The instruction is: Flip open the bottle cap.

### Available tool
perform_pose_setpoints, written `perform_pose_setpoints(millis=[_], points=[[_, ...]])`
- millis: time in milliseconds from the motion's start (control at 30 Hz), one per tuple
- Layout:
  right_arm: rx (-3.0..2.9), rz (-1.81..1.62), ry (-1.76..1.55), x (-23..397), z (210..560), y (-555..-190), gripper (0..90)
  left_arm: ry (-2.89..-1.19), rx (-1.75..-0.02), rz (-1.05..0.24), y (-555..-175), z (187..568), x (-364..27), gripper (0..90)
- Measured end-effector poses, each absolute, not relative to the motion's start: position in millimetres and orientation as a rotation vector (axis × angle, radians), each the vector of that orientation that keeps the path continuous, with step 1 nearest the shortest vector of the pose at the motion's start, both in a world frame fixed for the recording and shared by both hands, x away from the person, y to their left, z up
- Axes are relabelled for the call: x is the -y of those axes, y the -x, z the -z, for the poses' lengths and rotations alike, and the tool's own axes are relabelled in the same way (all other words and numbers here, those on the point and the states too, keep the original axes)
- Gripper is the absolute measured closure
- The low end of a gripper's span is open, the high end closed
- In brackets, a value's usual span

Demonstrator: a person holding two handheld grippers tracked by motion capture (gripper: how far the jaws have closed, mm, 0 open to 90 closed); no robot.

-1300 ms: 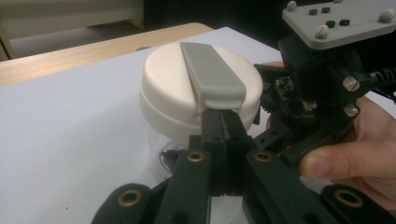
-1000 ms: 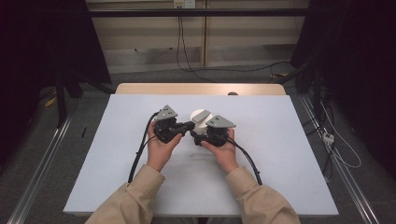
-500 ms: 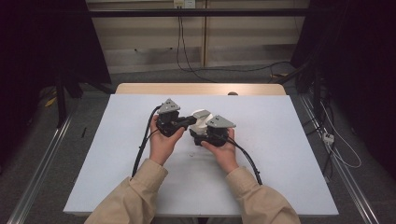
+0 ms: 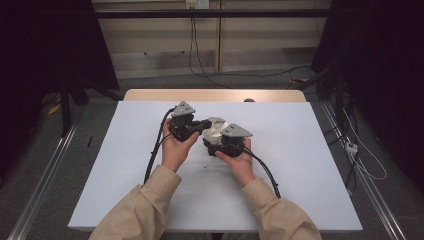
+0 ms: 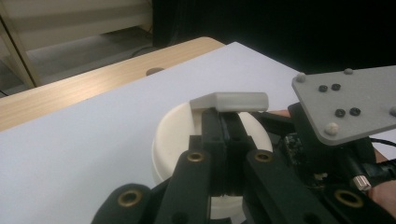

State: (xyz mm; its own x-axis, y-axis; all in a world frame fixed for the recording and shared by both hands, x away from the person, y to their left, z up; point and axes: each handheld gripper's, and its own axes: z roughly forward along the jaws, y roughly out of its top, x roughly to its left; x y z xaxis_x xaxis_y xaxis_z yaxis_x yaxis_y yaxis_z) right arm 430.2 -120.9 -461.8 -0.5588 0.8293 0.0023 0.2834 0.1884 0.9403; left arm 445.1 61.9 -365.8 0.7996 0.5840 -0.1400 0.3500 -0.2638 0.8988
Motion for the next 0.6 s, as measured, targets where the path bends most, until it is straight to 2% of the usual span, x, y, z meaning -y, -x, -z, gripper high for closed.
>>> perform_pose_setpoints(millis=[600], points=[[-1.947,-1.369,-1.043,120.5,461.8,-430.2,18.6,-1.883,-0.695,-0.276,-451.6,360.3,-52.0,90.0]])
